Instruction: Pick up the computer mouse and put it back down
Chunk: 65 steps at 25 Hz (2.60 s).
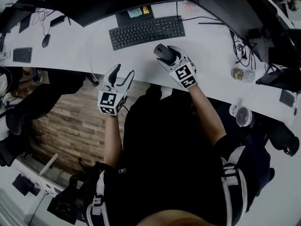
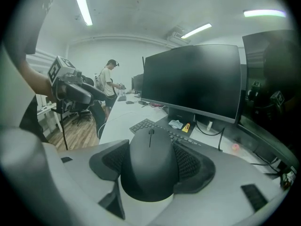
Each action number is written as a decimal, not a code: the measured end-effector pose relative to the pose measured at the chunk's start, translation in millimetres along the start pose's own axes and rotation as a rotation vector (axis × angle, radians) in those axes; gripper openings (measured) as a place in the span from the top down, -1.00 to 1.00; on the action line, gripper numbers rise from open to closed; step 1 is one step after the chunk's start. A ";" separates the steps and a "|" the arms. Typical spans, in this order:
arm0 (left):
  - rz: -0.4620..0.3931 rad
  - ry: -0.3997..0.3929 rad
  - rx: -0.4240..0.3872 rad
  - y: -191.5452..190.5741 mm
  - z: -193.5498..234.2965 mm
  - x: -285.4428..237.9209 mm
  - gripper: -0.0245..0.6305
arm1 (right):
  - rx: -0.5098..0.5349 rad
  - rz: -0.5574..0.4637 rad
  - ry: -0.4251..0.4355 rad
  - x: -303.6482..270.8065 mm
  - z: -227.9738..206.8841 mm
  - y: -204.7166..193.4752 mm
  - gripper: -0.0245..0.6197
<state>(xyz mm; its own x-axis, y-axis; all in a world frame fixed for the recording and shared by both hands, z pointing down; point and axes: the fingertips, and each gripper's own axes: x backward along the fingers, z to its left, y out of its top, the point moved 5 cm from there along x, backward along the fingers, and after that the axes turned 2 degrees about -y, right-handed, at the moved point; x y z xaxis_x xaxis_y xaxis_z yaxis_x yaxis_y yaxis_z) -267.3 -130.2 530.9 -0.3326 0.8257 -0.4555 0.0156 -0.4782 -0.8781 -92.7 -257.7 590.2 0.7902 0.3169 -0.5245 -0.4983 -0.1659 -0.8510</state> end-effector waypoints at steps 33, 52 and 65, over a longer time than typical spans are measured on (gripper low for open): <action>0.088 0.009 0.048 -34.8 1.1 -7.6 0.16 | -0.072 0.206 0.107 -66.9 14.4 -95.3 0.01; 0.052 0.001 0.027 -26.1 -0.5 -6.8 0.16 | -0.023 0.256 0.103 -73.8 25.3 -111.4 -0.19; 0.021 -0.014 -0.001 -14.4 -3.6 -1.4 0.18 | -0.053 0.198 0.077 -48.2 16.8 -88.9 -0.27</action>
<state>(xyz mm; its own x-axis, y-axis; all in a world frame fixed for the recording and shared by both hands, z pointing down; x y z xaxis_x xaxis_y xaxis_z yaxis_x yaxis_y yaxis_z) -263.7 -123.4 543.7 -0.3458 0.8112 -0.4715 0.0232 -0.4950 -0.8686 -92.5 -242.5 691.6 0.7048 0.2009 -0.6803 -0.6286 -0.2674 -0.7303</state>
